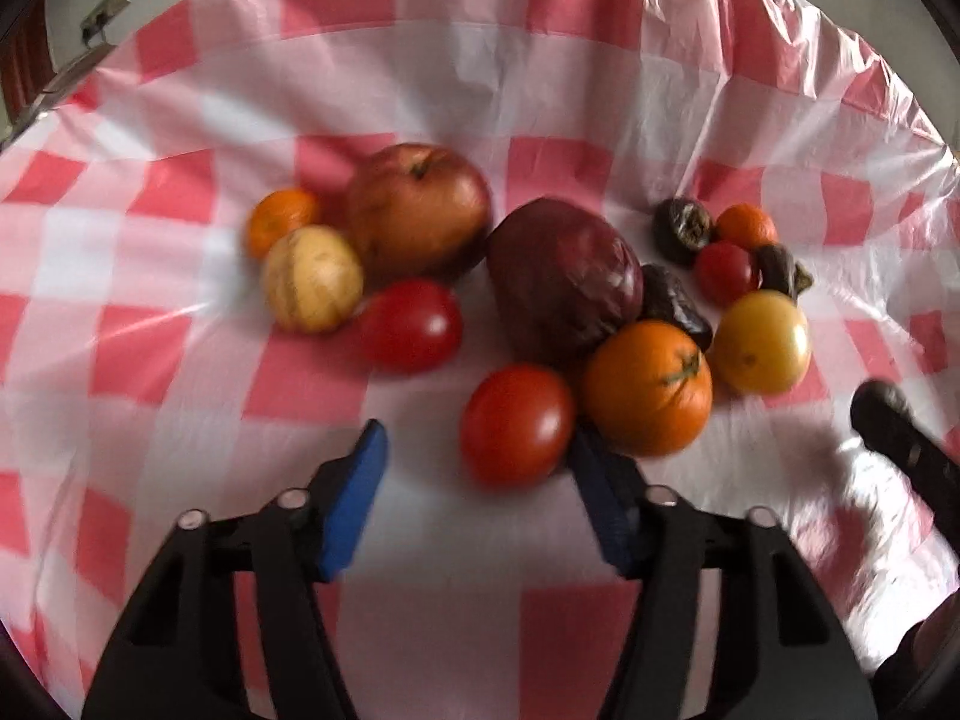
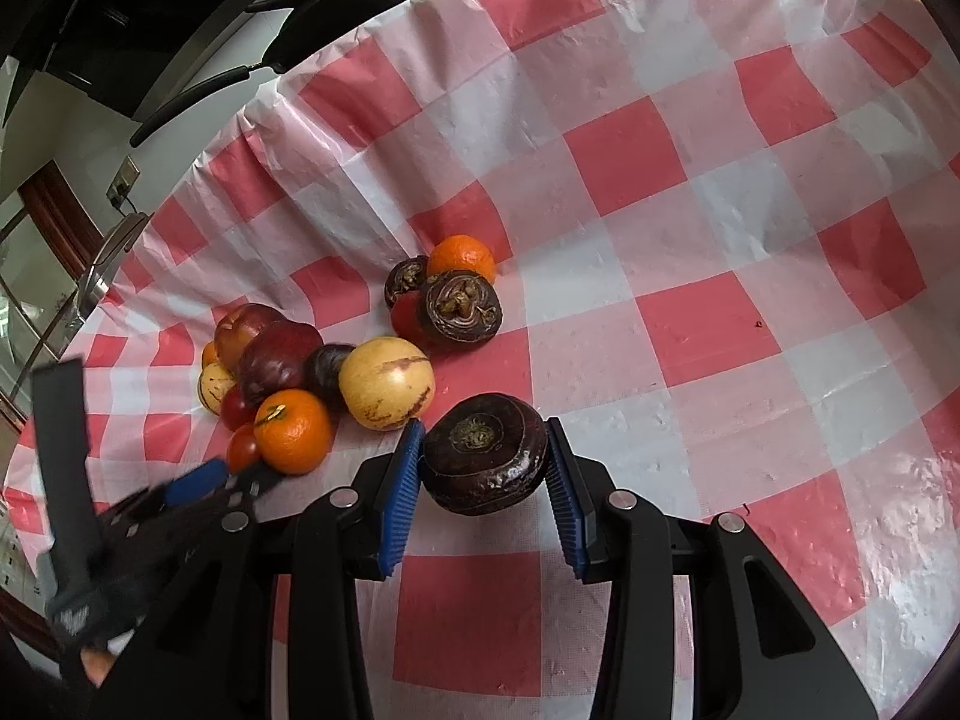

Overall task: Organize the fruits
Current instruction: 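Grasp the dark mangosteen with the right tool while the left tool grasps a red tomato, then carry the tomato and mangosteen in both tools over to the white box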

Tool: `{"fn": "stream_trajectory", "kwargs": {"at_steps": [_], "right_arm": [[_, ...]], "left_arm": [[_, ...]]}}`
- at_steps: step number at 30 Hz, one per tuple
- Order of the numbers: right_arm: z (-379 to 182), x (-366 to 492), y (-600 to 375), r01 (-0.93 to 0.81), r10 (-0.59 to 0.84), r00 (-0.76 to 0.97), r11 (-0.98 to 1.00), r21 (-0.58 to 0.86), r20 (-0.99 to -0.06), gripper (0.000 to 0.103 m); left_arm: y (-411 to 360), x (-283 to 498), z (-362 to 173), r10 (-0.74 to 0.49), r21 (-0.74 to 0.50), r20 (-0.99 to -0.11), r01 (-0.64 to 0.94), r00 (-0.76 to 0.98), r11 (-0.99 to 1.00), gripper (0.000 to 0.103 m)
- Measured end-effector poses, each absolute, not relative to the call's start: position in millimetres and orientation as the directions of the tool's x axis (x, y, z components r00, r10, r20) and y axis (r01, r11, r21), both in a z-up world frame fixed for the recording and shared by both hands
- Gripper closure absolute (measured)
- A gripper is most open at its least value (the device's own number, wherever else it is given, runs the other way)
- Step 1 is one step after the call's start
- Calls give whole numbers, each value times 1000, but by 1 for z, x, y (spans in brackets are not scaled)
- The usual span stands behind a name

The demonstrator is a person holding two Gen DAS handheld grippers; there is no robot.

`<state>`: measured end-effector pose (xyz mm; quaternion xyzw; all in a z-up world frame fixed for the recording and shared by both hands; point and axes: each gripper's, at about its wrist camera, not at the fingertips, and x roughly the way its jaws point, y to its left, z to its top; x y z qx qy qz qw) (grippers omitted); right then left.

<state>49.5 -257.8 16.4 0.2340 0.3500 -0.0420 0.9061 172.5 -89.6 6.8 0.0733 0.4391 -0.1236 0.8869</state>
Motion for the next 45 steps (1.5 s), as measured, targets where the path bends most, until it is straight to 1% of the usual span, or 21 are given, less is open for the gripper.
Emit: {"fn": "stream_trajectory", "kwargs": {"at_steps": [1, 2, 4, 9, 14, 17, 18, 22, 27, 28, 30, 33, 35, 37, 42, 45], "right_arm": [[16, 49, -258, 240, 89, 751, 886, 396, -654, 63], [16, 49, -258, 241, 90, 751, 885, 398, -654, 63], [15, 49, -258, 241, 92, 751, 884, 401, -654, 63], [14, 48, -259, 240, 95, 754, 881, 407, -650, 63], [14, 48, -260, 238, 100, 758, 878, 416, -645, 63], [14, 47, -263, 241, 102, 766, 870, 431, -635, 63], [14, 46, -263, 240, 103, 769, 868, 435, -631, 63], [15, 43, -264, 240, 103, 778, 862, 445, -620, 63], [17, 40, -265, 234, 106, 789, 859, 456, -605, 63], [18, 40, -266, 228, 110, 793, 858, 460, -599, 63], [19, 39, -267, 219, 121, 799, 854, 473, -589, 63], [21, 34, -260, 180, 160, 785, 866, 467, -599, 63], [22, 20, -252, 191, 158, 770, 867, 461, -618, 63], [22, -3, -238, 165, 202, 770, 853, 495, -605, 63], [33, -61, -173, 29, 300, 760, 870, 492, -576, 63], [44, -87, -128, -70, 337, 747, 897, 436, -573, 63]], "left_arm": [[-92, 174, 7, -156, 29, -794, 293, 588, 956, 57], [-95, 174, 7, -167, 31, -790, 311, 590, 950, 68], [-101, 168, 8, -166, 54, -783, 332, 599, 942, 69], [-101, 152, 14, -200, 22, -770, 338, 606, 941, 70], [-75, 140, 12, -230, -53, -771, 301, 593, 952, 70], [-67, 139, 14, -229, -59, -763, 287, 604, 956, 70], [-54, 153, 10, -225, -60, -764, 281, 605, 958, 70], [-23, 130, 26, -222, -102, -733, 219, 643, 970, 70], [13, 80, 41, -204, -146, -689, 143, 695, 979, 70], [24, 60, 47, -200, -164, -672, 121, 713, 979, 70], [21, 37, 50, -182, -178, -650, 86, 738, 980, 70], [37, -12, 59, -158, -213, -620, 29, 768, 977, 70], [56, -54, 64, -132, -207, -603, 6, 786, 978, 70], [69, -82, 63, -104, -179, -609, -8, 787, 984, 70], [110, -142, 60, -47, -126, -625, -42, 779, 991, 70], [132, -166, 58, -16, -106, -634, -66, 773, 992, 70]]}}
